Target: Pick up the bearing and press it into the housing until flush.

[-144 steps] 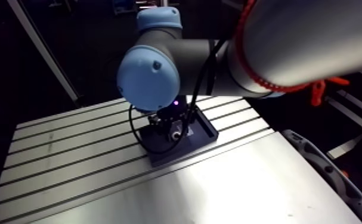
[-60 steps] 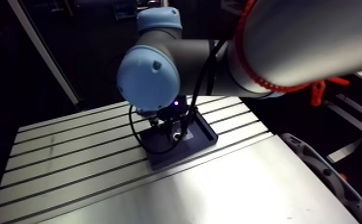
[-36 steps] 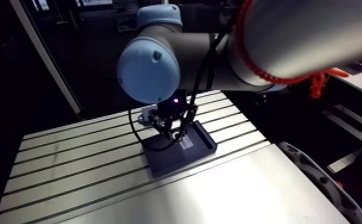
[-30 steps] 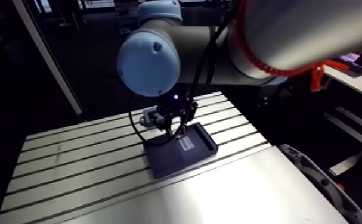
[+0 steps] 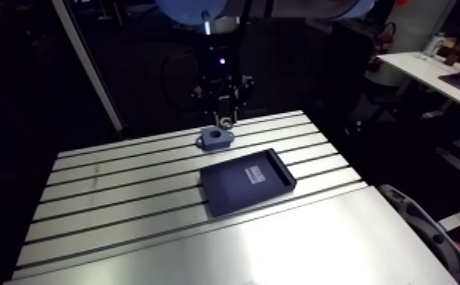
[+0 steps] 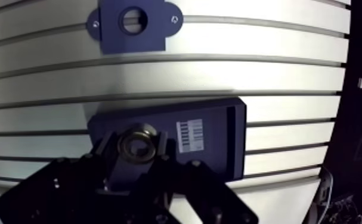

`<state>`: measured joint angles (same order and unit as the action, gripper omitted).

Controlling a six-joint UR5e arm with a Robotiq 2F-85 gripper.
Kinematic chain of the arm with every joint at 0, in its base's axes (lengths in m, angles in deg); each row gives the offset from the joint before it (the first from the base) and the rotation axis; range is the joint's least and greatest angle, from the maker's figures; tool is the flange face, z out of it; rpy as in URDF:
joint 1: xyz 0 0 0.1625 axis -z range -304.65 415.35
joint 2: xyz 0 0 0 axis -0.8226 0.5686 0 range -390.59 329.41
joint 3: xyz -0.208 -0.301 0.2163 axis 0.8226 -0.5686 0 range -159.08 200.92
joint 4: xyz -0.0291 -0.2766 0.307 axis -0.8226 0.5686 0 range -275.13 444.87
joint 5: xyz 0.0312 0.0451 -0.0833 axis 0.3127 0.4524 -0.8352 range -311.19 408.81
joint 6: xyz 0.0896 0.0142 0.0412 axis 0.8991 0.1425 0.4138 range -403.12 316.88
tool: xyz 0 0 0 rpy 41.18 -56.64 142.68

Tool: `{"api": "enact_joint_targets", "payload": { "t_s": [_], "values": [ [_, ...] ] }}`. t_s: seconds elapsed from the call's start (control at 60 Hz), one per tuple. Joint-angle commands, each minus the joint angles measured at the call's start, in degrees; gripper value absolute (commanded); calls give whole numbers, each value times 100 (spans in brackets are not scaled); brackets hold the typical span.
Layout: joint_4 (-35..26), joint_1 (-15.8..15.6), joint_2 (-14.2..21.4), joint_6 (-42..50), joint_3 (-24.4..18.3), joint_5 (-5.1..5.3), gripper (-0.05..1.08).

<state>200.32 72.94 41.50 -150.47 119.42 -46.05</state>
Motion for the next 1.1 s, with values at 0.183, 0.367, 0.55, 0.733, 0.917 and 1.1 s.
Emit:
{"api": "enact_joint_targets", "payload": {
  "t_s": [0.183,0.367,0.55,0.733,0.917,1.1],
  "values": [
    [-543,-360,-634,155,-974,-11,71],
    [-494,-431,-796,341,-925,-36,72],
    [-406,-424,-908,375,-999,-34,72],
    [-413,-423,-1135,378,-1287,-27,72],
    [-389,-390,-1355,334,-1389,-18,72],
    [-300,-362,-1484,300,-1374,-3,72]
  ]
}}
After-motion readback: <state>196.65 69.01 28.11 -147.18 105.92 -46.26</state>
